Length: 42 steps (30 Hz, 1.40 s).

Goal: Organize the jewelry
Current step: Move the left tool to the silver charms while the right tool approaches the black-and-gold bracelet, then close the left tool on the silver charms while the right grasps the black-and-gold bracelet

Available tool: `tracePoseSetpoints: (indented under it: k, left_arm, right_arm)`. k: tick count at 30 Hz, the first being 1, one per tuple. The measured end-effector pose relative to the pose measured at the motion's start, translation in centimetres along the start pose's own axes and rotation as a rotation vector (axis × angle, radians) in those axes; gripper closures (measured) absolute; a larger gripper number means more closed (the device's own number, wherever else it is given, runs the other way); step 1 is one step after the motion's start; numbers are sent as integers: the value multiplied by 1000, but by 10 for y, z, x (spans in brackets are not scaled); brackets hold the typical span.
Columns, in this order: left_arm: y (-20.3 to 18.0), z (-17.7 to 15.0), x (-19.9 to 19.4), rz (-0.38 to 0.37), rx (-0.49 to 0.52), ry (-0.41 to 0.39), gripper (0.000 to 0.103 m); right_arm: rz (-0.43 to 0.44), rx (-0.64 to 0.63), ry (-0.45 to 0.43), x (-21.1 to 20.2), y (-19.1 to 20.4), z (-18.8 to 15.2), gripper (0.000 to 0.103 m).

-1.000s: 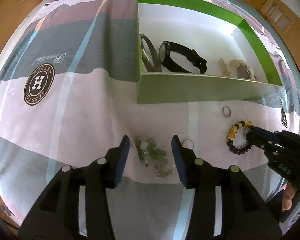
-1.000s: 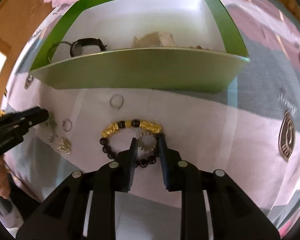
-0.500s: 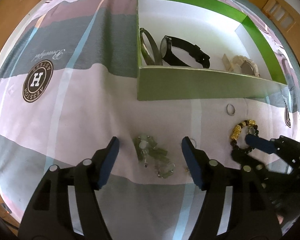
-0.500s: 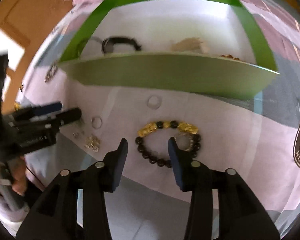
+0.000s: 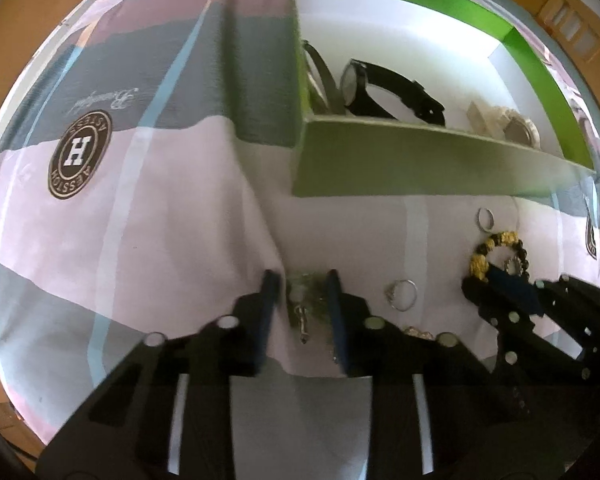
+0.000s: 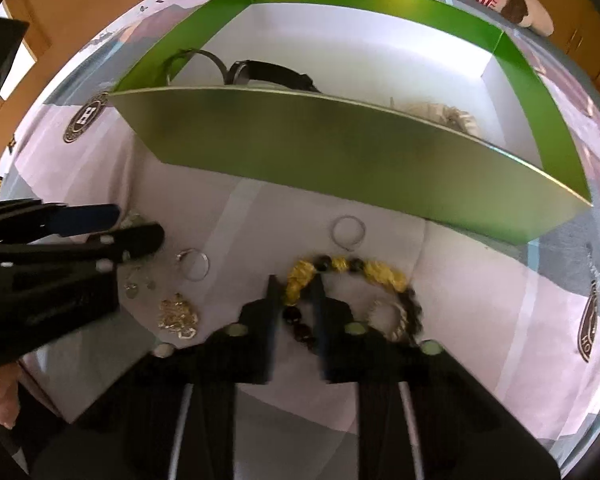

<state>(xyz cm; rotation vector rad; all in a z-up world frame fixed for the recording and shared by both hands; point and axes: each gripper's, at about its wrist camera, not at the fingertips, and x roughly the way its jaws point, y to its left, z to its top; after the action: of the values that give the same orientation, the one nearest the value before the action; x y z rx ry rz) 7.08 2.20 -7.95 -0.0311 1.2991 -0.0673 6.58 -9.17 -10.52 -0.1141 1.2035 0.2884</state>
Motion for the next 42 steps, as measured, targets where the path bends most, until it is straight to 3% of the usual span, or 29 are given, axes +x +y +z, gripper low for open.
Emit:
tracePoseSetpoints:
  k: [5, 7, 8, 10, 14, 16, 19, 22, 25, 27, 29, 31, 32, 34, 36, 38, 40, 42]
  left_arm:
    - [-11, -5, -17, 116, 39, -99, 80]
    - [-16, -13, -24, 109, 51, -126, 77]
    - [-18, -19, -26, 80, 59, -122, 67]
    - [-15, -28, -26, 52, 54, -111, 58]
    - [5, -33, 0, 74, -10, 3, 56]
    - [13, -31, -2, 48, -33, 4, 57]
    - [30, -29, -3, 187, -85, -20, 58]
    - [41, -27, -1, 202, -111, -16, 53]
    - [52, -24, 1, 235, -122, -16, 41]
    - [65, -20, 0, 248, -148, -18, 42]
    - [80, -20, -4, 283, -183, -27, 49]
    - [96, -19, -8, 255, -235, -24, 59]
    - [105, -19, -12, 206, -271, -35, 67]
    - [111, -16, -25, 80, -304, -83, 69]
    - [103, -16, -37, -13, -259, -121, 69]
    - [74, -16, -45, -91, -152, -151, 68]
    - [44, -17, -41, -113, -78, -145, 68]
    - [23, -16, -29, -79, -14, -118, 68]
  right_arm:
    - [17, -15, 10, -2, 1, -5, 90]
    - [18, -25, 9, -6, 0, -10, 90]
    - [19, -26, 9, -6, 0, -10, 90]
    - [22, -26, 12, -8, -3, -13, 90]
    - [29, -21, 20, -14, -15, -17, 90]
    - [33, -15, 22, -14, -18, -17, 90]
    - [38, -3, 24, -14, -21, -16, 90]
    - [33, -6, 20, -12, -17, -14, 90]
    - [30, -14, 13, -12, -15, -15, 90]
    - [33, -12, 13, -14, -19, -17, 90]
    - [36, -10, 15, -16, -21, -19, 90]
    - [43, -3, 19, -17, -25, -20, 90]
    - [49, 3, 22, -18, -27, -21, 90]
    - [58, 13, 29, -19, -31, -21, 90]
    - [65, 23, 34, -20, -33, -21, 90]
    - [69, 34, 37, -21, -36, -21, 90]
    - [64, 40, 39, -21, -37, -20, 90]
    - [64, 47, 41, -20, -39, -21, 90]
